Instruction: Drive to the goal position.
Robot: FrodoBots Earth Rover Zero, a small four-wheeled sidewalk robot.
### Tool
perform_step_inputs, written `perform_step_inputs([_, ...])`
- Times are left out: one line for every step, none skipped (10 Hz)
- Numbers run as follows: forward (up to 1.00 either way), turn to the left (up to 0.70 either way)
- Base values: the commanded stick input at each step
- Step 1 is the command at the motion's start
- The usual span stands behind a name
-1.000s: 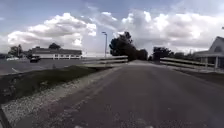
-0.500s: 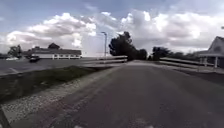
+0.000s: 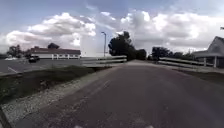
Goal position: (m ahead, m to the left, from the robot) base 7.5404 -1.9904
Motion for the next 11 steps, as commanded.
perform_step_inputs([0.7,-0.35])
perform_step_inputs([0.7,-0.25])
perform_step_inputs([0.7,-0.06])
perform_step_inputs([0.7,0.0])
perform_step_inputs([0.7,0.0])
perform_step_inputs([0.7,0.0])
perform_step_inputs([0.7,0.0])
perform_step_inputs([0.7,0.0])
perform_step_inputs([0.7,0.0])
perform_step_inputs([0.7,0.0])
perform_step_inputs([0.7,0.0])
